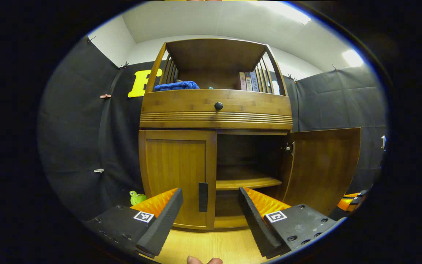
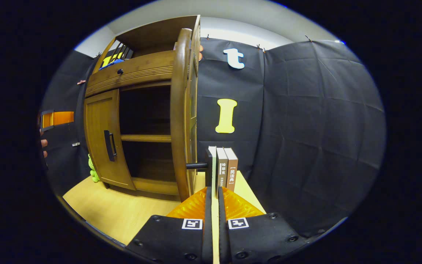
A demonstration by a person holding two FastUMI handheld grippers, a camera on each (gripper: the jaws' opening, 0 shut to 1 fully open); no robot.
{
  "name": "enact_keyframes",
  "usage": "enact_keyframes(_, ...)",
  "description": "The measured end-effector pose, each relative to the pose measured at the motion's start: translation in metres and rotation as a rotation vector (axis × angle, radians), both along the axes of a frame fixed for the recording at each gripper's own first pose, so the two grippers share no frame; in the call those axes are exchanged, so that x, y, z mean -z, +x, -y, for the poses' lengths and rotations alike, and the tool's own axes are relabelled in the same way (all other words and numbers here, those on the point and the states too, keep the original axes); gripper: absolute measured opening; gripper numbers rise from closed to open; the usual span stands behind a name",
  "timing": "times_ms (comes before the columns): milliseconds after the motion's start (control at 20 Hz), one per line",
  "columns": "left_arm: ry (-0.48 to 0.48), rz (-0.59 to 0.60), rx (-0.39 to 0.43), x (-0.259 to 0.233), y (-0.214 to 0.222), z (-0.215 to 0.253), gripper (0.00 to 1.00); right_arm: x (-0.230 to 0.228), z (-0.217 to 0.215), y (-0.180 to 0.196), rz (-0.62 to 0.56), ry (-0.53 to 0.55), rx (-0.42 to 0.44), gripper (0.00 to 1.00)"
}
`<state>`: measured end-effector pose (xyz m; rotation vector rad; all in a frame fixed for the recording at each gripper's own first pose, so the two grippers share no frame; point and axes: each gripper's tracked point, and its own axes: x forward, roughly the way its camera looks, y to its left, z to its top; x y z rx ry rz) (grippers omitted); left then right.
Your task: Open the right door of the double-door shoe cabinet with the right hand, and open the left door with the left hand.
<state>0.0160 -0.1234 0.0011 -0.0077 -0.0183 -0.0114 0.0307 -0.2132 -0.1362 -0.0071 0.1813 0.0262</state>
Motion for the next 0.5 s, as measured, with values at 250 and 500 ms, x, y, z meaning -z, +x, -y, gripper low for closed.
enact_keyframes(250, 0.013, -0.003, 0.012, 0.006, 0.004, 0.002, 0.95, -0.026, 0.013, -0.019, 0.067, -0.068, 0.094, 0.48)
enact_keyframes(500, 0.028, -0.003, 0.023, 0.013, 0.017, 0.004, 0.94, -0.057, 0.004, -0.040, 0.141, -0.081, 0.096, 0.96)
